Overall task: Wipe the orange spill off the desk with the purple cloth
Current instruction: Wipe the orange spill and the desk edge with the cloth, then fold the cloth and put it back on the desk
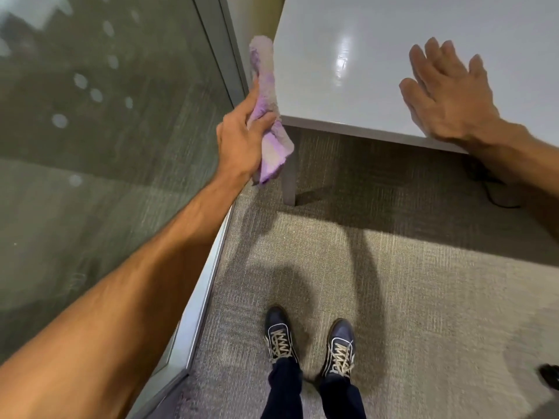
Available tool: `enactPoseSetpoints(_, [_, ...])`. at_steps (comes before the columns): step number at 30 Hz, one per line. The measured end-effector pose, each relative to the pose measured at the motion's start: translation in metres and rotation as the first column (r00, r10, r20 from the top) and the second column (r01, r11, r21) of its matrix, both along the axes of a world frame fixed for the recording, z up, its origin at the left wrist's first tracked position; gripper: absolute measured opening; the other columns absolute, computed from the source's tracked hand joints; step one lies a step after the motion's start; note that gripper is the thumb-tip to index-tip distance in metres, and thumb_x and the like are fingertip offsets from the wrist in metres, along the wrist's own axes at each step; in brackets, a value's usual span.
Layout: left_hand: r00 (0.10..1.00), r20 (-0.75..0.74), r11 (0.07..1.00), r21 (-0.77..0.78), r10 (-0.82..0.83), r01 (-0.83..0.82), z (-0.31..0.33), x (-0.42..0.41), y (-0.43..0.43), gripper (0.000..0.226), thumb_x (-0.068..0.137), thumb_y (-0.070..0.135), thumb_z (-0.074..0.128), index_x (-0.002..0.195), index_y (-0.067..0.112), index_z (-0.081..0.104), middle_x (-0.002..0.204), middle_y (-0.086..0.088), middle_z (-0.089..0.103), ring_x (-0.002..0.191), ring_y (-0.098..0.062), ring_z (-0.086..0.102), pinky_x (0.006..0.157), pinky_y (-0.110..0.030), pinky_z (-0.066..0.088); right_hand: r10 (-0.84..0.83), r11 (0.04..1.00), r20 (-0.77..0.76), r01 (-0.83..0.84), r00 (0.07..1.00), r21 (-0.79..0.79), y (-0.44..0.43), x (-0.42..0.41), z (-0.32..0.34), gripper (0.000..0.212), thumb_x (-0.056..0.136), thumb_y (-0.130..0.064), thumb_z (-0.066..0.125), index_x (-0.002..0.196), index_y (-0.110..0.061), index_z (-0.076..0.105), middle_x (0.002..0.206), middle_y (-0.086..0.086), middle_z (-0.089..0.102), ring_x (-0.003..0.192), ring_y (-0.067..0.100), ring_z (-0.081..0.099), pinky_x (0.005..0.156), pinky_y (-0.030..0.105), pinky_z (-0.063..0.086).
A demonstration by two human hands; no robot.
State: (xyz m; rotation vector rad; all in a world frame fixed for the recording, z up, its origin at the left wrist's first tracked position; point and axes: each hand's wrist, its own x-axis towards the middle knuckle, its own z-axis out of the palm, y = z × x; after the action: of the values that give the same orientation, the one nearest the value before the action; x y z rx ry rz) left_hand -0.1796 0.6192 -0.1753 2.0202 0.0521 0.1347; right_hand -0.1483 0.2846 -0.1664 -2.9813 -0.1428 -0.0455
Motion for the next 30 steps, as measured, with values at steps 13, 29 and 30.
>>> enactPoseSetpoints(13, [0.851, -0.477, 0.784, -0.432, 0.221, -0.446, -0.001, -0.003, -0.008, 0.015, 0.088, 0.0, 0.071, 0.103, 0.001, 0.071, 0.097, -0.013, 0.076, 0.086, -0.025, 0.075, 0.072, -0.042, 0.064, -0.008, 1.0, -0.004, 0.008, 1.0, 0.002, 0.002, 0.0, 0.001, 0.067, 0.106, -0.055, 0.017, 0.161, -0.017, 0.018, 0.169, 0.015, 0.015, 0.157, 0.037, 0.01, 0.122, 0.062, 0.002])
enactPoseSetpoints(29, [0.808, -0.376, 0.267, -0.922, -0.453, -0.28, -0.005, -0.083, -0.021, 0.061, 0.09, -0.004, 0.054, 0.148, 0.004, 0.039, 0.143, -0.022, 0.053, 0.128, -0.032, 0.056, 0.105, -0.047, 0.048, -0.092, 0.909, 0.098, 0.044, 0.991, 0.414, 0.065, -0.077, 0.042, 0.04, 0.104, -0.036, 0.052, 0.138, -0.015, 0.06, 0.15, 0.007, 0.053, 0.139, 0.024, 0.044, 0.113, 0.041, 0.038])
enactPoseSetpoints(30, [0.821, -0.351, 0.284, -0.928, -0.45, -0.241, -0.001, -0.088, -0.022, 0.06, 0.091, -0.005, 0.053, 0.149, 0.004, 0.037, 0.144, -0.022, 0.052, 0.128, -0.033, 0.057, 0.102, -0.044, 0.052, -0.128, 0.872, 0.063, 0.082, 0.99, 0.483, 0.073, -0.088, 0.049, 0.036, 0.102, -0.035, 0.056, 0.132, -0.017, 0.064, 0.14, 0.005, 0.06, 0.128, 0.02, 0.052, 0.102, 0.035, 0.045])
